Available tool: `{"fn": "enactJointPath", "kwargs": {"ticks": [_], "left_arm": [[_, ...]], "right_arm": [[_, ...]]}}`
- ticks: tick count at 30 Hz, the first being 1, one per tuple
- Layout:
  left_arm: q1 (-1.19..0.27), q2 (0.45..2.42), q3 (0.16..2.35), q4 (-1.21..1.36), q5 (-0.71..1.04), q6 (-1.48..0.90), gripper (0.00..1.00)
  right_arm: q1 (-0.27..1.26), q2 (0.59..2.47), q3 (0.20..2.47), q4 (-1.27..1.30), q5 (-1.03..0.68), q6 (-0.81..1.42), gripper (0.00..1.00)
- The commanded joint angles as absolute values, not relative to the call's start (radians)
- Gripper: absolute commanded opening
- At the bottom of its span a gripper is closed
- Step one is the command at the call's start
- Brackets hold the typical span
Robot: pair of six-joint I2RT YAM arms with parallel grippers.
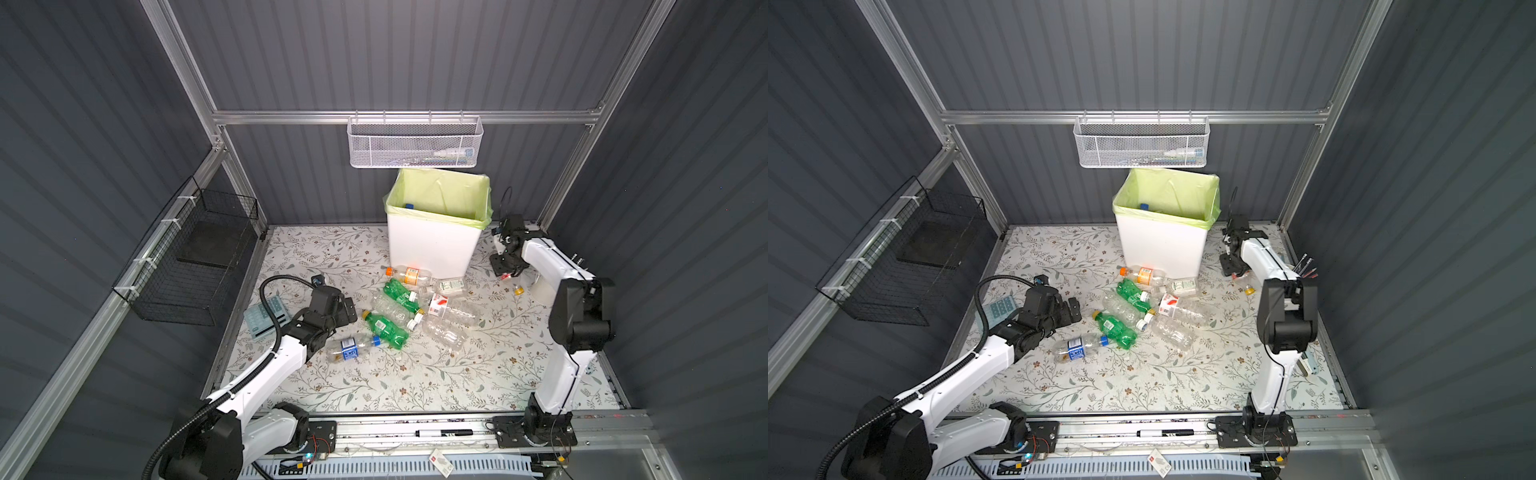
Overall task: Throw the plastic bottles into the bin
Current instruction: 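Lift the clear bottle with the right gripper over the bin and release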
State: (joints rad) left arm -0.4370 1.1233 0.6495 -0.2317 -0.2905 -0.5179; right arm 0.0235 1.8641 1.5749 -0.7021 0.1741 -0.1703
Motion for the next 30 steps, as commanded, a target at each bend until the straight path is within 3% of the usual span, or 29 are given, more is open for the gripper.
{"fn": "enactJointPath", "kwargs": {"ticks": [1, 11, 15, 19, 21, 25, 27, 28, 30], "left_arm": [[-0.432, 1.109, 0.635, -0.241, -0.301, -0.530, 1.00], [-0.432, 1.120, 0.640, -0.227, -0.297, -0.537, 1.00], [-0.433, 1.113, 0.639, -0.228, -0.295, -0.535, 1.00], [-0.433, 1.095, 0.630, -0.235, -0.296, -0.529, 1.00], [-0.433, 1.090, 0.632, -0.239, -0.296, -0.529, 1.00], [-0.433, 1.090, 0.644, -0.246, -0.293, -0.520, 1.00], [-0.433, 1.088, 0.656, -0.260, -0.287, -0.506, 1.00], [-0.434, 1.083, 0.669, -0.274, -0.285, -0.488, 1.00], [-0.452, 1.069, 0.689, -0.303, -0.303, -0.454, 1.00]], "right_arm": [[-0.051, 1.673, 1.549, -0.605, 0.023, -0.011, 0.48], [-0.153, 1.230, 1.493, -0.125, -0.066, 0.431, 0.47], [-0.151, 1.229, 1.508, 0.043, -0.090, 0.629, 0.46], [-0.076, 1.344, 1.586, 0.099, -0.141, 0.703, 0.46], [0.004, 1.451, 1.690, 0.022, -0.213, 0.664, 0.50], [0.156, 1.712, 2.008, -0.319, -0.324, 0.488, 0.68], [0.186, 1.773, 2.104, -0.463, -0.272, 0.440, 0.92], [0.190, 1.768, 2.097, -0.472, -0.234, 0.436, 0.99], [0.190, 1.708, 2.014, -0.406, -0.175, 0.441, 0.99]]}}
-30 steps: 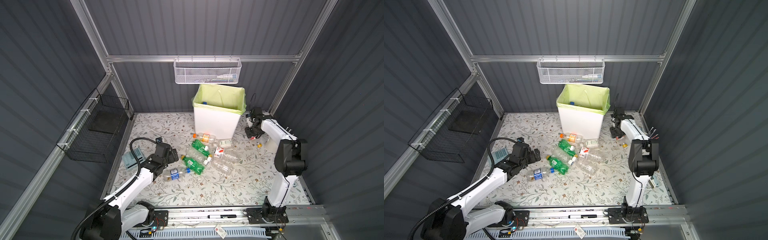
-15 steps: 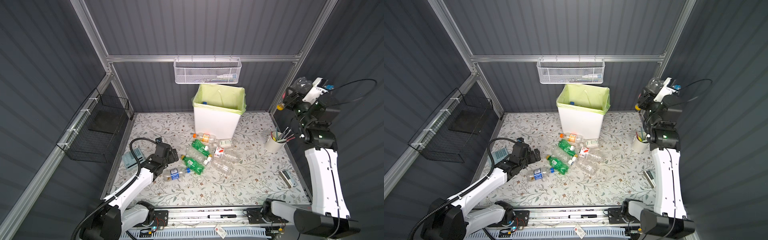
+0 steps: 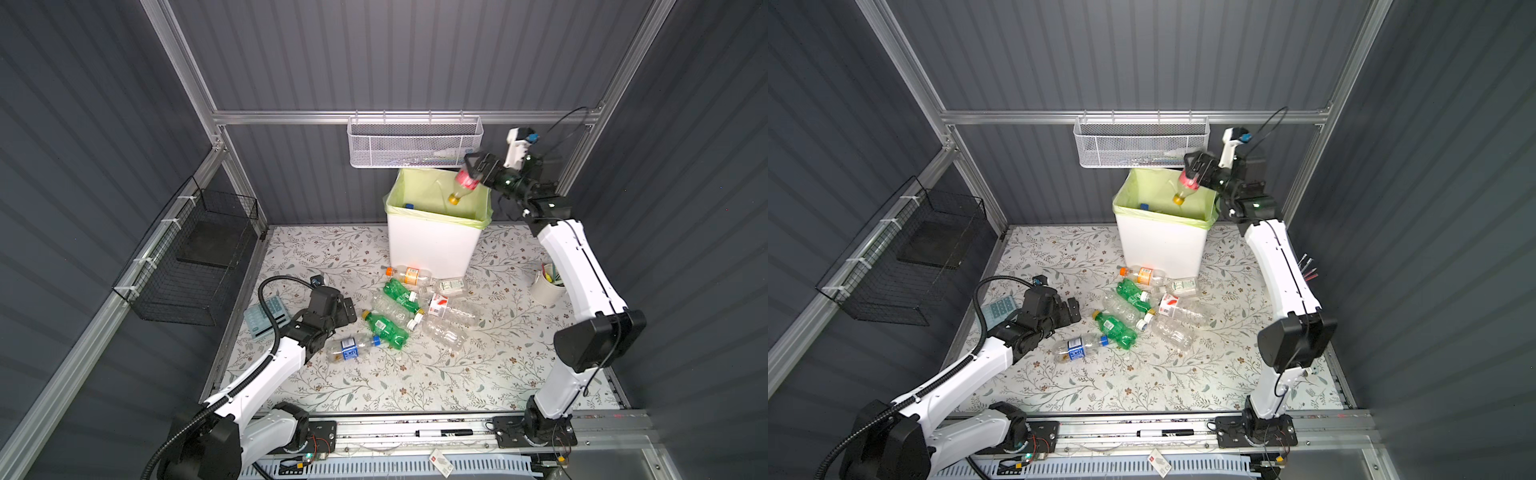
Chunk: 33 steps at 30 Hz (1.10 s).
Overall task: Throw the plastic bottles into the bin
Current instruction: 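Lift the clear bottle with the right gripper over the bin and release, then grasp the blue-capped clear bottle with the left gripper while the right gripper withdraws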
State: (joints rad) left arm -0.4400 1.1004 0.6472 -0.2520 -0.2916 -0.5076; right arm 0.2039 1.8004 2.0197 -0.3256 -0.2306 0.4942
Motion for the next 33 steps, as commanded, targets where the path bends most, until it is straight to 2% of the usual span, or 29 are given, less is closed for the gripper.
{"fn": "enactJointPath", "kwargs": {"ticks": [1, 8, 16, 20, 27, 33], "left_arm": [[-0.470, 1.056, 0.697, -0.309, -0.324, -0.426, 1.00], [-0.638, 1.070, 0.777, -0.374, -0.477, -0.195, 1.00], [-0.689, 1.121, 0.862, -0.508, -0.460, 0.098, 1.00], [-0.696, 1.120, 0.896, -0.640, -0.373, 0.303, 1.00], [-0.719, 1.183, 0.872, -0.770, -0.296, 0.391, 1.00], [-0.785, 1.275, 0.854, -0.801, -0.270, 0.365, 0.94]], "right_arm": [[0.190, 1.663, 1.949, -0.348, -0.147, 0.439, 0.99], [0.186, 1.413, 1.612, -0.197, -0.077, 0.414, 0.99], [0.116, 1.191, 1.261, -0.153, -0.067, 0.420, 0.99], [0.035, 1.125, 1.125, -0.138, -0.099, 0.479, 0.99], [-0.028, 1.057, 1.045, -0.143, -0.124, 0.501, 0.99], [-0.039, 1.057, 1.036, -0.162, -0.121, 0.495, 0.99]]}}
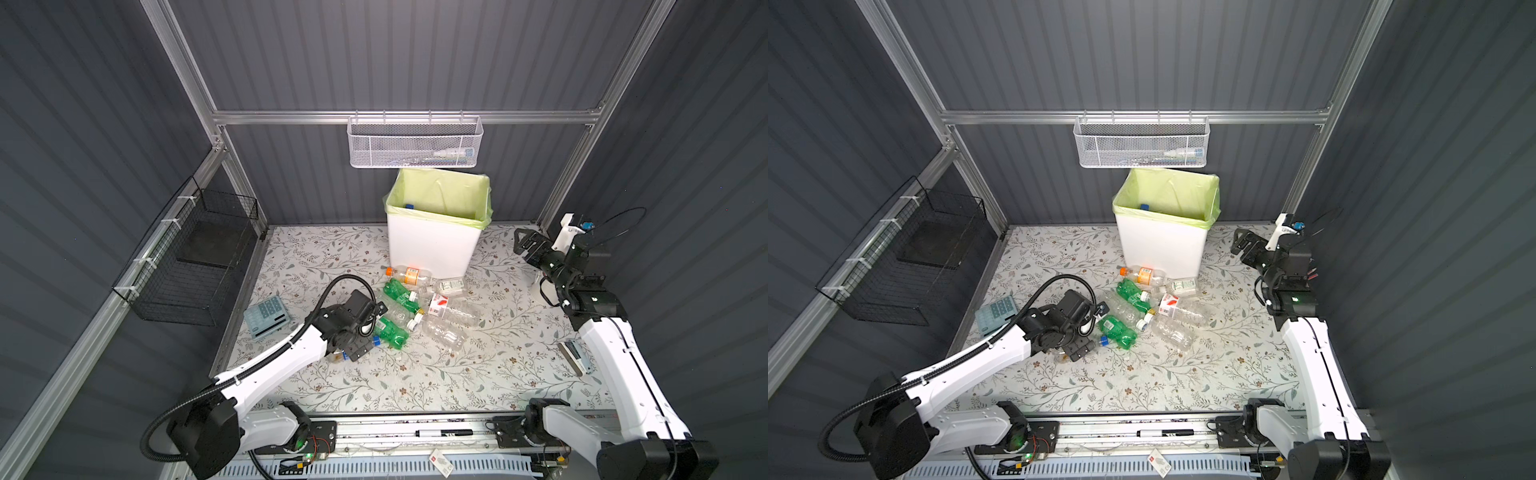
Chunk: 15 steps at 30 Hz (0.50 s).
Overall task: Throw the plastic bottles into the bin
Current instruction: 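Grasp the blue-capped clear bottle with the left gripper while the right gripper withdraws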
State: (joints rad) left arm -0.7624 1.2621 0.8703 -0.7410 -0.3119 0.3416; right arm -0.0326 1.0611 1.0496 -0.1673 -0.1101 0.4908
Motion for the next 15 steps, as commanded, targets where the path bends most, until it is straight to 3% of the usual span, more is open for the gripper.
{"fn": "enactJointPath", "kwargs": {"ticks": [1, 8, 15], "left_arm": [[-0.794, 1.278, 0.849, -0.796, -0.263, 0.368, 0.94], [-0.802, 1.346, 0.819, -0.773, -0.279, 0.353, 0.86], [-0.802, 1.568, 0.902, -0.818, -0.347, 0.290, 0.74]], "right_arm": [[-0.041, 1.057, 1.031, -0.163, -0.121, 0.495, 0.99], [-0.060, 1.052, 1.004, -0.166, -0.120, 0.503, 0.99], [-0.083, 1.044, 0.981, -0.167, -0.135, 0.503, 0.99]]}}
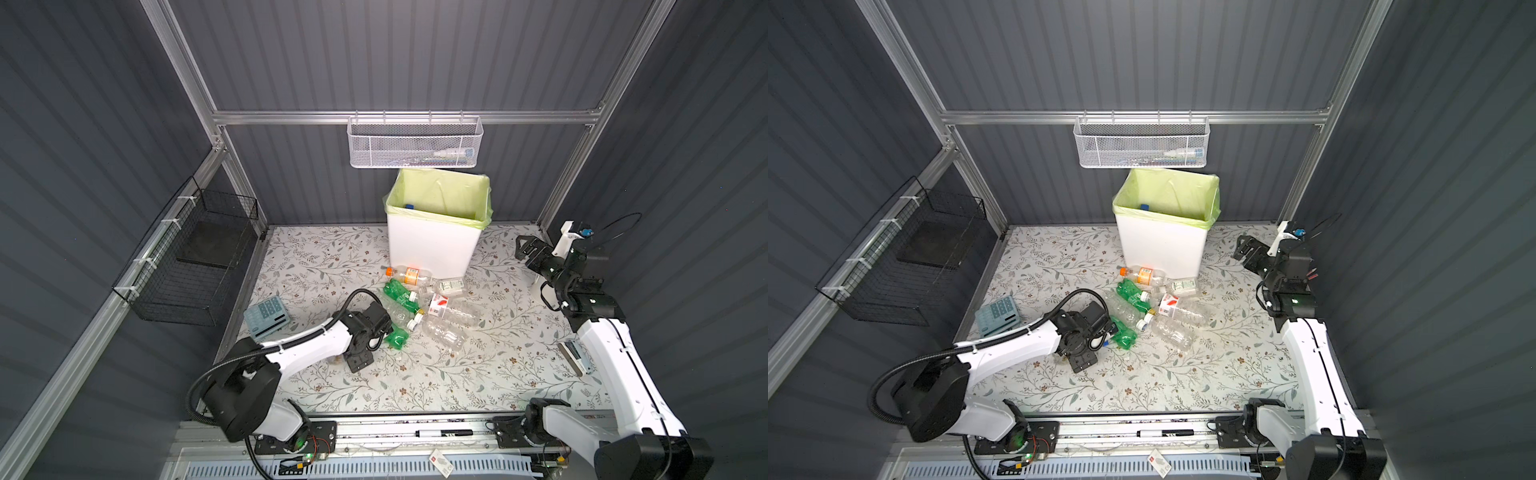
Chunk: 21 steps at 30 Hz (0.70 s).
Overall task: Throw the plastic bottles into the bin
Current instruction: 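Grasp the blue-capped clear bottle with the left gripper while the right gripper withdraws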
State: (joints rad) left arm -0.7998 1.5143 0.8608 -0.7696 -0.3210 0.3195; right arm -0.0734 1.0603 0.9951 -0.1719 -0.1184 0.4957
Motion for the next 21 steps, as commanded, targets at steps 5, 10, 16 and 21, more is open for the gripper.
{"fn": "enactJointPath", "kwargs": {"ticks": [5, 10, 16, 21], "left_arm": [[-0.803, 1.620, 0.932, -0.824, -0.371, 0.273, 0.58], [-0.803, 1.555, 0.924, -0.821, -0.390, 0.265, 0.50], [-0.803, 1.460, 0.945, -0.837, -0.388, 0.249, 0.48], [-0.804, 1.350, 0.974, -0.836, -0.384, 0.239, 0.48]], "right_arm": [[-0.101, 1.031, 0.963, -0.168, -0.143, 0.505, 0.99], [-0.109, 1.029, 0.950, -0.167, -0.147, 0.510, 0.99], [-0.111, 1.037, 0.944, -0.158, -0.160, 0.526, 0.99], [-0.113, 1.037, 0.940, -0.158, -0.156, 0.515, 0.99]]}}
